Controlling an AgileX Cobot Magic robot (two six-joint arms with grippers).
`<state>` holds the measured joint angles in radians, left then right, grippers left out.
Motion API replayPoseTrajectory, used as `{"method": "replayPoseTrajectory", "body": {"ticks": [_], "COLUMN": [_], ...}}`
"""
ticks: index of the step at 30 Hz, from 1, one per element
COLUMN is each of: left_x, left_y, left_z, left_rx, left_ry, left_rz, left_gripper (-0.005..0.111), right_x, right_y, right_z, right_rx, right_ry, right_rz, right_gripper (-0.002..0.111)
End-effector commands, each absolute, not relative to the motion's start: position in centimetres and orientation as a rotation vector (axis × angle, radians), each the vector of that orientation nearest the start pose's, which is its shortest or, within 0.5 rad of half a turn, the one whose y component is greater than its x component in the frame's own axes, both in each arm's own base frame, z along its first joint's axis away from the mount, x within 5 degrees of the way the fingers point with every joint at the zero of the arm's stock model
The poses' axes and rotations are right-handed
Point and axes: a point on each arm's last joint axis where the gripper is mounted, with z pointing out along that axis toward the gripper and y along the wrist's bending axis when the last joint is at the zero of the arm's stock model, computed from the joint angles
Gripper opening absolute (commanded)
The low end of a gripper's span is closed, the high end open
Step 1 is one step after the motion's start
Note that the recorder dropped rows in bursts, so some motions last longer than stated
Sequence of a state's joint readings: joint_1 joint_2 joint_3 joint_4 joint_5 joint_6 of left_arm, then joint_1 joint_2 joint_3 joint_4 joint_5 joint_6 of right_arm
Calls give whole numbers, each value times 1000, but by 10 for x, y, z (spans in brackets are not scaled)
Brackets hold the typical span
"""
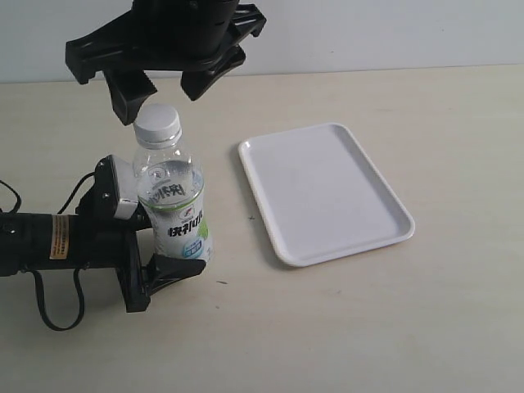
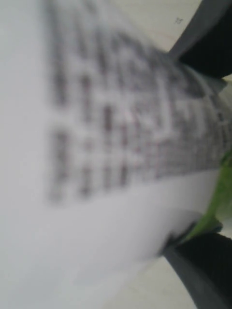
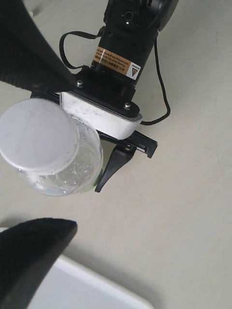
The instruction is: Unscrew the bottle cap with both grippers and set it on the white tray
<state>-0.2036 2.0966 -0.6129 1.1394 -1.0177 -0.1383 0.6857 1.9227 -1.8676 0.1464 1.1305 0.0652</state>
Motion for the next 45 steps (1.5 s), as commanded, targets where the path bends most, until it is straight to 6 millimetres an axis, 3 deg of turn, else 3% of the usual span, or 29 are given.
{"method": "replayPoseTrajectory", "body": {"ticks": [1,10,35,45], "left_x": [261,261,261,261], "left_y": [-127,-127,-127,-127], "left_z": [66,66,66,66], "left_rx": [1283,1283,1283,1283], "left_ry": [1684,1684,1684,1684], "left_rz": [-750,-750,-750,-750], "left_gripper": [0,0,0,0], "right_x": [322,327,323,322], "right_y": [279,285,281,281], "right_z": [327,314,315,317], "right_rx": [-790,-801,-822,-817], "right_ry": [2588,2601,2641,2640], "right_rz": [422,438,422,421], "right_gripper": [69,69,64,48]}}
